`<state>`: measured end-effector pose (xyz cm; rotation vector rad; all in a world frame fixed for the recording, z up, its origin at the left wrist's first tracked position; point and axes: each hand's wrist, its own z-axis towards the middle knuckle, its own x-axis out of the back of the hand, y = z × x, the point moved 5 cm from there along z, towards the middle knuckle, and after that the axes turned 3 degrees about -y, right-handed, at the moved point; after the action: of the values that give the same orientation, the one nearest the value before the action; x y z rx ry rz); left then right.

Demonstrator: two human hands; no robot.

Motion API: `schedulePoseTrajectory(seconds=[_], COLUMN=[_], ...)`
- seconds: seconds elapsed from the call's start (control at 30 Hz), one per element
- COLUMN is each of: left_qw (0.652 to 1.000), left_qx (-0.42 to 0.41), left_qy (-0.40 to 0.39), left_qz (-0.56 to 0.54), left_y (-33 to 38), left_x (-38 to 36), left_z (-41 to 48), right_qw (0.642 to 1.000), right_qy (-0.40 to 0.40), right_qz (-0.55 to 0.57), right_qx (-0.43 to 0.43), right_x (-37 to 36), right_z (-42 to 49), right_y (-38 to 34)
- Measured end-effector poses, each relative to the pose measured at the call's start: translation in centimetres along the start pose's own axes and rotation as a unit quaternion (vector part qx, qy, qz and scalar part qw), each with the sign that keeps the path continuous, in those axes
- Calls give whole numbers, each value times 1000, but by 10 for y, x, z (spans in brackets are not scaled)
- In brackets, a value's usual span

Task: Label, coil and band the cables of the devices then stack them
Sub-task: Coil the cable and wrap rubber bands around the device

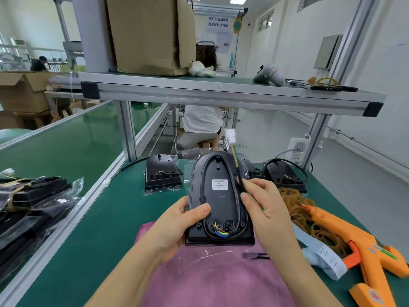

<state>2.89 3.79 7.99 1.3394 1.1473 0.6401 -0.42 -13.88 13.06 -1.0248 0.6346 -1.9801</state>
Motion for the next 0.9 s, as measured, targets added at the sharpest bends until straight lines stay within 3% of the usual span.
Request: schedulePoseTrajectory(seconds=[0.33,0.47,0.57,0.63,0.73,0.8,0.9], left_qw=[999,999,999,999,999,999,999], left_qx=[-29,-41,-46,-46,-40,-33,-22], left_qy=[-16,-17,-21,-24,-28,-30,-30], left_qz=[3,5,4,9,14,21,33], left_y=[-4,-5,-4,-4,-5,-7,-11], left_x=[-9,-7,-6,-5,-4,-4,-5], left_z=[1,1,0,0,-2,-3,-5], right_qw=[993,974,937,887,836,839,870], right_qy=[54,63,14,-54,-92,-87,-57], right_qz=[92,157,229,330,412,415,346], right_qx=[-56,-151,-262,-318,-350,-341,-346], right_x=[-5,-10,-19,-31,-35,-35,-34], right_z=[-4,-5,-6,-9,-13,-13,-15], right_y=[7,19,35,40,40,40,39])
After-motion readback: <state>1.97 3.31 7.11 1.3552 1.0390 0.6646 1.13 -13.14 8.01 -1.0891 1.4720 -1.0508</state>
